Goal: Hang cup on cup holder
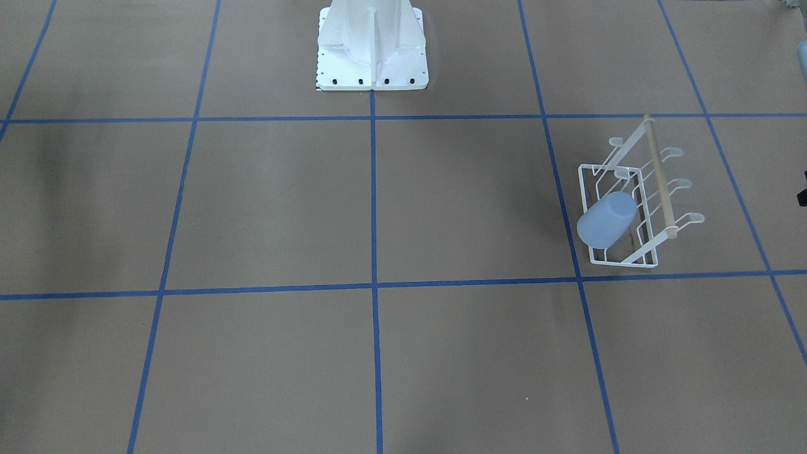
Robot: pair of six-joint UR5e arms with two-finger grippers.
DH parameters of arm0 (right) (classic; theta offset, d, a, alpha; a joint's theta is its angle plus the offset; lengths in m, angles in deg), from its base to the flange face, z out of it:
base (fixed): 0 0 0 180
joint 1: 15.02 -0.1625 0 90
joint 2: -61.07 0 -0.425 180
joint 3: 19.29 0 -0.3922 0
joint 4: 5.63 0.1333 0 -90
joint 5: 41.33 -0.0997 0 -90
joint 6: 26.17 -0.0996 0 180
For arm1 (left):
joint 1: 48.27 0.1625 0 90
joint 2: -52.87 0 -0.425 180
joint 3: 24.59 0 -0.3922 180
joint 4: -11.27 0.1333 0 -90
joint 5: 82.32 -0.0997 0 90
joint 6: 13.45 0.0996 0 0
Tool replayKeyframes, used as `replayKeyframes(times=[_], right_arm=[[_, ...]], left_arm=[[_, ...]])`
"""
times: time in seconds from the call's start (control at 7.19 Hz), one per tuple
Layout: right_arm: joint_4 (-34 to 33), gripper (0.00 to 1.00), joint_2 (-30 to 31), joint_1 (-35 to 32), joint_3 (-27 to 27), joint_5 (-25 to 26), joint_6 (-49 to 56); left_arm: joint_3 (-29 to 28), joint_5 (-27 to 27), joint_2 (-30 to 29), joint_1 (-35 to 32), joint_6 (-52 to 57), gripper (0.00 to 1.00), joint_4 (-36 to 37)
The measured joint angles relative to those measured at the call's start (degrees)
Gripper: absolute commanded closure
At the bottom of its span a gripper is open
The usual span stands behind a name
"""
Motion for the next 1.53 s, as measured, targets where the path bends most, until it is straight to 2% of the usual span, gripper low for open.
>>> replayKeyframes(times=[0.42, 0.97, 1.25, 1.53], right_arm=[[-0.05, 0.0, -1.46, 1.06, -1.99, 2.55, 0.08], [-0.02, 0.0, -3.17, 0.9, -2.03, 2.09, 0.57], [1.06, 0.0, -1.1, 0.93, -0.56, 2.43, 0.55], [1.41, 0.0, -0.65, 2.33, -0.35, 4.93, 0.56]], left_arm=[[-0.46, 1.61, 0.12, 0.06, -0.35, 0.02, -0.13], [0.02, 1.81, 0.16, -0.02, -0.37, 0.02, -0.29], [1.21, 1.73, 0.14, 0.03, -0.37, 0.02, -0.26], [1.53, 1.65, 0.14, 0.07, -0.37, 0.02, -0.33]])
